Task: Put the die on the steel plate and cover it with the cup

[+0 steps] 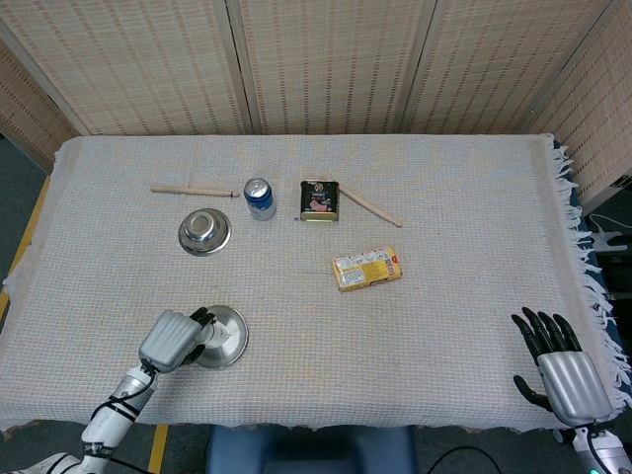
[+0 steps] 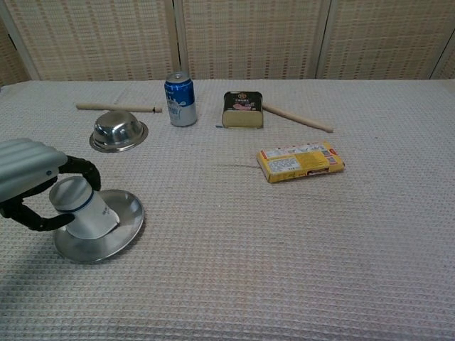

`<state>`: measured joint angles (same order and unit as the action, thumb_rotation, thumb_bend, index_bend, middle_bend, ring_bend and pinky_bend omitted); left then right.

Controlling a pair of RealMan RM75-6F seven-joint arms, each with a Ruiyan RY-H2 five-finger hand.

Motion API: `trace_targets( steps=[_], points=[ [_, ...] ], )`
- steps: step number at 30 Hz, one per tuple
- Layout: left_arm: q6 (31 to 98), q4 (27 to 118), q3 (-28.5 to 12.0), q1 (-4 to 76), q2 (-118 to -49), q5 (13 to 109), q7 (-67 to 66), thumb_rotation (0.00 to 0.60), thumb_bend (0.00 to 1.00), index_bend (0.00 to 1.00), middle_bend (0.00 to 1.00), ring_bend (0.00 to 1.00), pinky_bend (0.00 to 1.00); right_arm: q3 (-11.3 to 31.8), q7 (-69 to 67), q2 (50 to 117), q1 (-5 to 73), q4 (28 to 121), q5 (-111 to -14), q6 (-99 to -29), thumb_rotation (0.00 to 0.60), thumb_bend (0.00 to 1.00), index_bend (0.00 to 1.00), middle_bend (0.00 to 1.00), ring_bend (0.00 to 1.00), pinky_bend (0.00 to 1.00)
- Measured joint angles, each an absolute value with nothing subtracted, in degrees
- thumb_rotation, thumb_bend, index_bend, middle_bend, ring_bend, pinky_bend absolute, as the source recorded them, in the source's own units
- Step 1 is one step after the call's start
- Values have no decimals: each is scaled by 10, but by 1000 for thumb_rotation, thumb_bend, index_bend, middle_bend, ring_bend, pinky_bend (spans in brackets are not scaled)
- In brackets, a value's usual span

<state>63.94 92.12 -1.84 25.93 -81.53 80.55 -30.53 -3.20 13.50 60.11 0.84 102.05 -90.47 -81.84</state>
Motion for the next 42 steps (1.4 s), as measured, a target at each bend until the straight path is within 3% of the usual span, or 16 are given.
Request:
trace_targets(
  steps=[11, 19, 29, 33, 35, 37, 39, 42],
  points=[
    [649, 935, -33, 259, -806, 767, -308, 600, 405, 556, 718, 867, 972, -33, 134, 601, 9, 1020, -905, -816, 579, 173, 0, 0, 0, 0],
    [686, 961, -46, 241, -754, 754, -280, 600, 410, 557, 719, 868, 973, -33, 134, 601, 9, 1021, -905, -817, 579, 173, 0, 0, 0, 0],
    [653, 915, -50, 232, -732, 664, -266, 600, 405, 522, 684, 867, 971, -33, 139, 603, 8, 1022, -905, -817, 578, 172, 0, 0, 0, 0],
    [632, 891, -44, 234, -738, 649, -263, 600, 393, 401, 575, 849, 968, -34, 141, 604, 9, 1022, -905, -815, 579, 173, 0, 0, 0, 0],
    [625, 886, -39, 236, -739, 648, -262, 600, 388, 273, 474, 834, 968, -33, 142, 605, 9, 1022, -904, -814, 579, 173, 0, 0, 0, 0],
    [621, 888, -38, 237, -737, 650, -256, 600, 374, 76, 314, 811, 968, -33, 142, 605, 9, 1022, -903, -815, 580, 173, 0, 0, 0, 0],
    [622, 890, -36, 236, -736, 657, -245, 600, 360, 6, 189, 785, 968, -33, 142, 605, 9, 1022, -902, -814, 579, 173, 0, 0, 0, 0],
    [633, 891, -35, 232, -736, 682, -216, 600, 342, 0, 59, 771, 968, -33, 142, 605, 10, 1021, -903, -814, 579, 172, 0, 0, 0, 0]
  ],
)
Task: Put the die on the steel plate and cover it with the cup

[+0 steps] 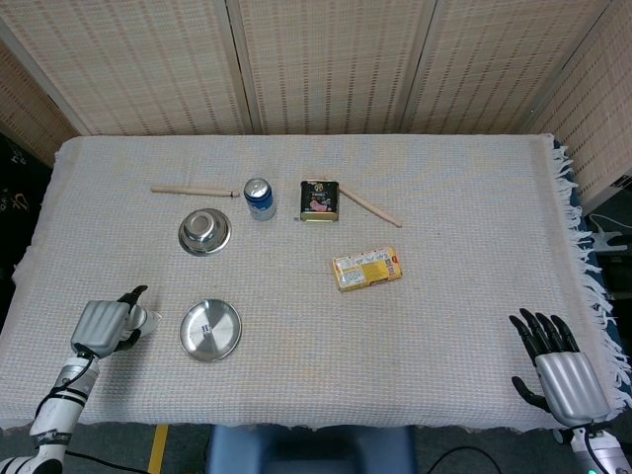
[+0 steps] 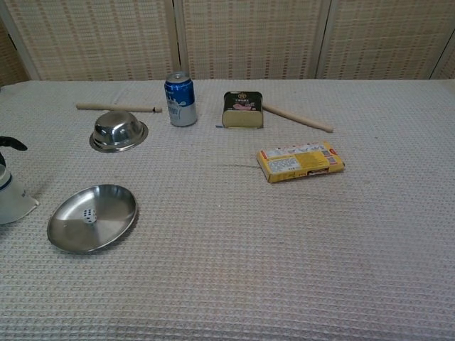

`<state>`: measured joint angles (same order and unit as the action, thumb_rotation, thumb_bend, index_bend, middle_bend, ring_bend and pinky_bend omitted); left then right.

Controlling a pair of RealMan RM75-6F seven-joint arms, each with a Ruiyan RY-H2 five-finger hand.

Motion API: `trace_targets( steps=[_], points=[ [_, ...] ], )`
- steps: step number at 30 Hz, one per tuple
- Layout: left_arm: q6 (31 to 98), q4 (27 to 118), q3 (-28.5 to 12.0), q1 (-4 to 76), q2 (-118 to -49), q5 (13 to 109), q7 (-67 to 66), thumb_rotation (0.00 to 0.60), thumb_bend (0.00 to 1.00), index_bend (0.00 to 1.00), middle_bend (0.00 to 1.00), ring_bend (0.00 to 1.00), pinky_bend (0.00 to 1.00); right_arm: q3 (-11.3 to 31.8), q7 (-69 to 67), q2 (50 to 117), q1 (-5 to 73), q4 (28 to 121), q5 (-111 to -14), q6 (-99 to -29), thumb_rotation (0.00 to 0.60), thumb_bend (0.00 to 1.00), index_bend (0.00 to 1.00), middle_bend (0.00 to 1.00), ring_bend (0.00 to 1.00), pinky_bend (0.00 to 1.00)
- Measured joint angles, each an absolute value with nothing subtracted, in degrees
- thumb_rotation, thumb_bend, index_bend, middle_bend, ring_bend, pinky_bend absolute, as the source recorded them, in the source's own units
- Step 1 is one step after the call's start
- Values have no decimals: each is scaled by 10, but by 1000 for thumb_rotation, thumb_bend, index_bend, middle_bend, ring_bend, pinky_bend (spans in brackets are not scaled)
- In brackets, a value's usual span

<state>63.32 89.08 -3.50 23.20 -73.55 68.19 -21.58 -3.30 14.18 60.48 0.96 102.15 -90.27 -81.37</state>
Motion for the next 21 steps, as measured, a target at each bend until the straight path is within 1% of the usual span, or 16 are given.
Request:
trace_targets(
  steps=[1, 3, 8, 9, 11, 12, 13, 14, 15, 16, 18, 19, 21],
  points=[
    [639, 891, -34, 230, -735, 694, -202, 600, 339, 0, 29, 771, 968, -33, 142, 605, 10, 1021, -903, -813, 579, 172, 0, 0, 0, 0],
    [645, 891, -31, 227, -733, 713, -180, 600, 338, 0, 4, 770, 967, -34, 142, 605, 10, 1022, -903, -813, 579, 173, 0, 0, 0, 0],
    [668, 893, -23, 215, -726, 742, -152, 600, 330, 0, 0, 763, 962, -34, 141, 604, 8, 1022, -905, -817, 578, 173, 0, 0, 0, 0],
    [673, 895, -21, 211, -723, 748, -147, 600, 329, 0, 0, 747, 953, -34, 141, 604, 8, 1022, -906, -818, 579, 173, 0, 0, 0, 0],
    [685, 900, -17, 204, -717, 759, -142, 600, 329, 0, 0, 596, 849, -34, 141, 604, 8, 1023, -907, -818, 578, 173, 0, 0, 0, 0],
    [693, 902, -15, 200, -715, 764, -138, 600, 328, 0, 0, 393, 688, -34, 140, 603, 7, 1023, -907, -819, 578, 173, 0, 0, 0, 0],
    [708, 903, -12, 193, -713, 774, -133, 600, 327, 0, 0, 204, 496, -34, 139, 603, 7, 1023, -908, -821, 578, 173, 0, 0, 0, 0],
    [722, 903, -9, 186, -712, 782, -128, 600, 326, 0, 0, 93, 348, -34, 139, 602, 7, 1023, -909, -822, 578, 172, 0, 0, 0, 0],
    [738, 903, -6, 178, -711, 792, -121, 600, 326, 0, 0, 34, 245, -34, 137, 602, 6, 1023, -910, -825, 578, 172, 0, 0, 0, 0],
    [764, 899, -2, 167, -711, 808, -108, 600, 325, 0, 0, 0, 129, -33, 137, 602, 5, 1023, -911, -827, 578, 173, 0, 0, 0, 0],
    [809, 887, 6, 148, -711, 836, -76, 600, 326, 0, 0, 0, 80, -33, 134, 603, 5, 1020, -915, -830, 578, 173, 0, 0, 0, 0],
    [840, 875, 12, 137, -712, 856, -49, 600, 325, 0, 0, 0, 73, -33, 134, 604, 5, 1019, -916, -830, 578, 173, 0, 0, 0, 0],
    [882, 854, 19, 121, -713, 884, -5, 600, 320, 0, 0, 0, 68, -33, 135, 605, 5, 1018, -917, -830, 578, 173, 0, 0, 0, 0]
  ],
)
